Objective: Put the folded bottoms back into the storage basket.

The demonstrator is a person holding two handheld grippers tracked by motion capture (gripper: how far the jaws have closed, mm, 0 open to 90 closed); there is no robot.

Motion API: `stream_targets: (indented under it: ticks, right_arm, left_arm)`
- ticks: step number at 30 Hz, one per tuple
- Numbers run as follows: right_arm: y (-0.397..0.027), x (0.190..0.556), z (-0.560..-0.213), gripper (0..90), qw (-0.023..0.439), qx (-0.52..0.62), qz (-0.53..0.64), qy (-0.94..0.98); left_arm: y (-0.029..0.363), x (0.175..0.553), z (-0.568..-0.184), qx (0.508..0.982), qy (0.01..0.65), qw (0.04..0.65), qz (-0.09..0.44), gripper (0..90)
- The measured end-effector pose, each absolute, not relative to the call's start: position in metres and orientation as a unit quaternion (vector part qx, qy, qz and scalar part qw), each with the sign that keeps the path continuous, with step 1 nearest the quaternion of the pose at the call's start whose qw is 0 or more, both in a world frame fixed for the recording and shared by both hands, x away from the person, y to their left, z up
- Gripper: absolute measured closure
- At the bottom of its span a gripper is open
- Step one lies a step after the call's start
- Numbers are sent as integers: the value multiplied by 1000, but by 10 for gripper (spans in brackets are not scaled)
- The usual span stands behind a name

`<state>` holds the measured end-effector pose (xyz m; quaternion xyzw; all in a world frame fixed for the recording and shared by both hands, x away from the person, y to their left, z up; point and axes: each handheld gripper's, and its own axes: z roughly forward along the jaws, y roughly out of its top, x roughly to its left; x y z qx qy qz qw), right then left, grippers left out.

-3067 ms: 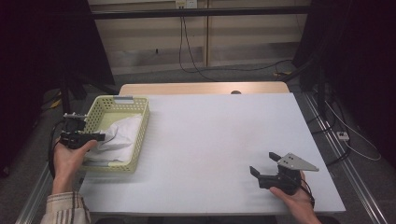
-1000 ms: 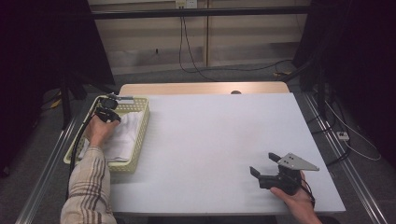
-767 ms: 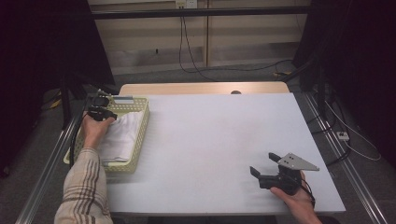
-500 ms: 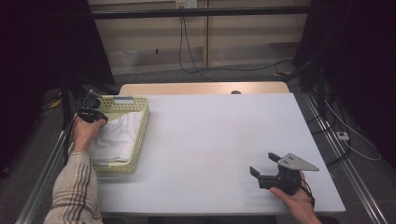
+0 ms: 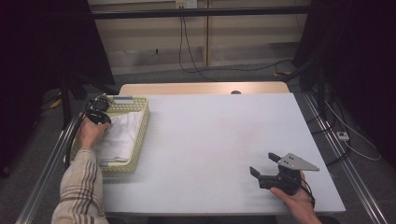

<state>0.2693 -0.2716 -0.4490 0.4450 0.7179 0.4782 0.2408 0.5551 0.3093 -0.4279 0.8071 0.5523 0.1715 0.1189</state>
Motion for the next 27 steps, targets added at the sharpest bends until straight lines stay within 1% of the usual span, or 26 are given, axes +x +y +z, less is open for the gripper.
stream_targets:
  ticks: [6,10,13,15,16,19,21,24,26,27]
  right_arm:
    - [-272,270,-450,97,240,448,475,719]
    - [-272,270,-449,97,241,448,476,717]
    - [-272,270,-449,97,240,448,477,717]
    - [-272,270,-449,97,241,447,475,719]
    - [-272,270,-449,95,242,447,475,718]
    - [-272,270,-449,94,242,448,474,718]
    - [-272,270,-449,94,242,448,474,718]
    - [-272,270,-449,94,243,449,474,717]
    - [-272,270,-449,93,241,450,477,716]
    - [-272,271,-449,93,240,451,478,715]
  left_arm:
    - [308,561,-431,817,527,135,192,900]
    - [314,557,-430,806,541,151,187,900]
    - [319,552,-425,788,555,186,188,900]
    - [324,547,-418,775,558,228,187,900]
    - [326,545,-413,771,559,235,194,900]
    - [328,540,-402,767,558,254,189,897]
    - [325,536,-397,774,549,255,187,893]
    - [320,530,-397,774,553,259,168,893]
    - [316,526,-401,777,555,252,155,887]
    - [313,524,-406,782,550,249,158,883]
